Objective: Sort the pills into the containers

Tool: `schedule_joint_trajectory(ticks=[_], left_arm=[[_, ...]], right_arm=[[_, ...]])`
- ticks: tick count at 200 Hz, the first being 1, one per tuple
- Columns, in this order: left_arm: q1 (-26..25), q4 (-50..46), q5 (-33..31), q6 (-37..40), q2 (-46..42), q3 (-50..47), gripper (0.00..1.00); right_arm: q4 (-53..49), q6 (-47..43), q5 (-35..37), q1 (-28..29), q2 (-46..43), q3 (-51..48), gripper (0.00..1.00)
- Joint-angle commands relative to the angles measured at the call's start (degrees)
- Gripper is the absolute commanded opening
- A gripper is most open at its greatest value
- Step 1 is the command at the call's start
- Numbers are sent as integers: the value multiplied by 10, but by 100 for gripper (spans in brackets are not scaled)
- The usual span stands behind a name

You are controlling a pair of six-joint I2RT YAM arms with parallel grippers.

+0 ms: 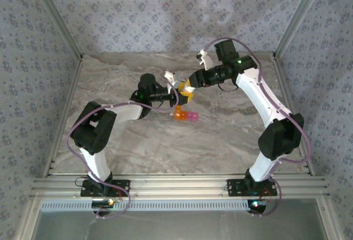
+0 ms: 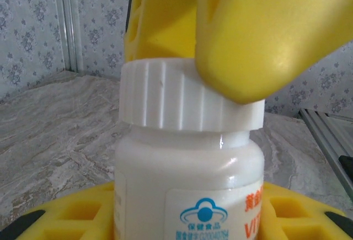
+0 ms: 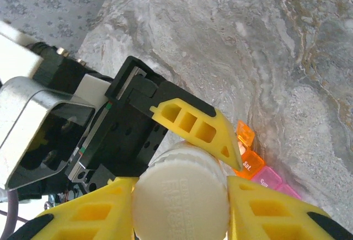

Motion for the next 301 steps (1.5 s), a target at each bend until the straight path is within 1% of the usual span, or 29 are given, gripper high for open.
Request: schedule_joint_trajectory(ticks=[1, 15, 29, 51, 71, 84, 119, 154, 192, 235, 254, 283, 301], left_arm=[[-8, -22, -29, 49, -19, 15, 0], [-16, -48, -63, 91, -31, 9, 0], [-21, -47, -85, 103, -37, 4, 0], [-26, -34, -93, 100, -37, 1, 0], [-28, -34, -95, 99, -36, 1, 0], [-28, -34, -95, 99, -36, 0, 0], [-28, -30, -98, 95, -32, -3, 0], [-25, -12, -101, 82, -21, -9, 0], [-24, -6, -99, 75, -14, -10, 0], [-22, -6, -95, 71, -11, -12, 0], [-21, -7, -91, 70, -11, -11, 0], [-18, -6, -75, 62, -11, -9, 0], [-12, -8, -51, 50, -10, -4, 0]], right_arm=[[9, 67, 30, 17, 9, -15, 37], [15, 111, 63, 29, 10, -22, 37], [30, 152, 92, 41, 9, -38, 37], [72, 209, 112, 53, 1, -72, 37], [102, 242, 122, 56, -6, -93, 37], [105, 249, 122, 57, -6, -97, 37], [99, 253, 119, 58, -8, -96, 38], [90, 250, 108, 51, -14, -79, 43], [86, 253, 91, 32, -25, -57, 54], [86, 248, 70, 4, -46, -37, 71], [84, 241, 68, -7, -57, -36, 76], [99, 209, 47, -30, -76, -53, 79], [104, 145, 16, -46, -81, -61, 79]])
